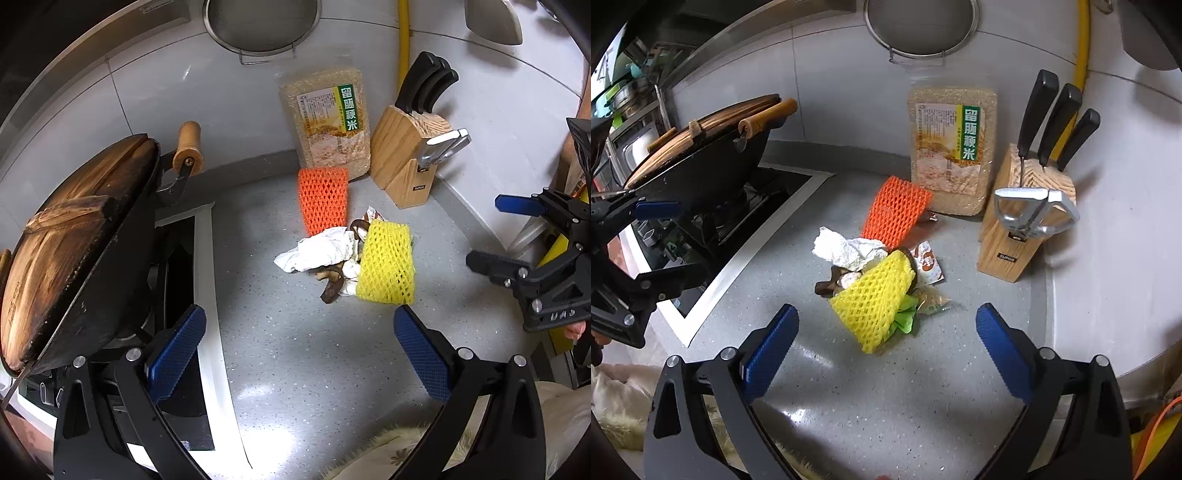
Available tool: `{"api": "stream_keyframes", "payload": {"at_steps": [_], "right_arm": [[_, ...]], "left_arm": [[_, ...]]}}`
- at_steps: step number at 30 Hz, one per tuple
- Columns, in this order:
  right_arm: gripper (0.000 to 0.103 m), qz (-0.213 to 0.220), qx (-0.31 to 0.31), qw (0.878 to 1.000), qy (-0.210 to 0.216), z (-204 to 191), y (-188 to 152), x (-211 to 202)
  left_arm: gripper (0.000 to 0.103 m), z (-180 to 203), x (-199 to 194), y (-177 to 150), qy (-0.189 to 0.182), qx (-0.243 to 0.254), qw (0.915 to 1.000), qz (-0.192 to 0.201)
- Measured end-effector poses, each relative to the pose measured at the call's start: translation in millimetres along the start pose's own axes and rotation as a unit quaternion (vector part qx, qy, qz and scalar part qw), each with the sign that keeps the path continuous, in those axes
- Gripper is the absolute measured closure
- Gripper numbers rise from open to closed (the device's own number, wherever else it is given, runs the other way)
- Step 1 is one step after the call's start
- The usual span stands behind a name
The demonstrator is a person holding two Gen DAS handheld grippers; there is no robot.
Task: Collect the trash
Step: 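Move both tools toward the trash pile, right tool toward the yellow mesh net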
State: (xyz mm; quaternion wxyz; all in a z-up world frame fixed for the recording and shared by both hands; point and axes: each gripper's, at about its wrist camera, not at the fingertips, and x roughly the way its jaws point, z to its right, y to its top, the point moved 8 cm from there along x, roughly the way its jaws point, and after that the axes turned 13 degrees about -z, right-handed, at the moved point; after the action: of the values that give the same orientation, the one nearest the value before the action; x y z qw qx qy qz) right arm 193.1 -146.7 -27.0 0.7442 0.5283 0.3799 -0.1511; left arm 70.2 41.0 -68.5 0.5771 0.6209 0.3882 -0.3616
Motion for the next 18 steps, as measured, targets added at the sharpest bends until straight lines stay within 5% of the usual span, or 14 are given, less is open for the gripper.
{"api": "stream_keyframes", "payload": {"at_steps": [18], "right_arm": [[0.009, -0.009, 0.033, 0.999, -0.014, 31, -16, -5]], "left_arm": [[0.004, 13, 7, 12, -0.009, 0.022, 0.9997, 0.0]]}}
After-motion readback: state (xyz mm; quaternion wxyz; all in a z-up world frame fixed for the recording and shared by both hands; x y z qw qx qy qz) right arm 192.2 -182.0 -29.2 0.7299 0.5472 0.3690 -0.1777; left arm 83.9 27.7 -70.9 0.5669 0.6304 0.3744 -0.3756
